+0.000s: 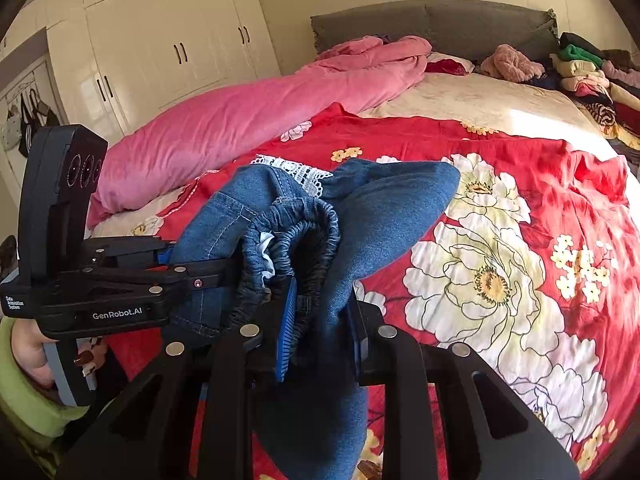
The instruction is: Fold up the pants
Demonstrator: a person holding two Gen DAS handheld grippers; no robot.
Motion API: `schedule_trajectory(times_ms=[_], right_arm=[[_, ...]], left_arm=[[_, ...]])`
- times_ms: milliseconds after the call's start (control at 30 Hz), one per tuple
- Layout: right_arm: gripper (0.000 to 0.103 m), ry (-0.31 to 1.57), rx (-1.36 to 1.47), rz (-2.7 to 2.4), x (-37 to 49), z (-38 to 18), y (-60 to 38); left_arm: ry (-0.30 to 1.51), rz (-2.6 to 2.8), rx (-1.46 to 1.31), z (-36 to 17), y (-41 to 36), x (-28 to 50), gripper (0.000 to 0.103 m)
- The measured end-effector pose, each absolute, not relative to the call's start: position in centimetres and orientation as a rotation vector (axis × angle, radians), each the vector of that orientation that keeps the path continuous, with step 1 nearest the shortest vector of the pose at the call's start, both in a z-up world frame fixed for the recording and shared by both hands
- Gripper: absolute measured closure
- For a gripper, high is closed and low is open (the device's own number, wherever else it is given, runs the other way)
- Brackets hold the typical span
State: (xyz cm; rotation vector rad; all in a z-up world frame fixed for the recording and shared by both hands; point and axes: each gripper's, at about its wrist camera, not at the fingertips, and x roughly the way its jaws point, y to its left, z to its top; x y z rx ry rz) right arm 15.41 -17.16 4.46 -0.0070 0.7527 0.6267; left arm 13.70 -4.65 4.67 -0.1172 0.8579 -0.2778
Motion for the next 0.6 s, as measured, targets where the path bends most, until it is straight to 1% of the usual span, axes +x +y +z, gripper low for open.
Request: schedule_trajectory(times_ms=[600], right_arm=[[0.082, 0.773, -0.004, 0.597, 18.6, 3.4, -17.5]], left_arm=[[0.855, -0.269, -0.123, 4.3, -4.9, 17.0, 0.078]])
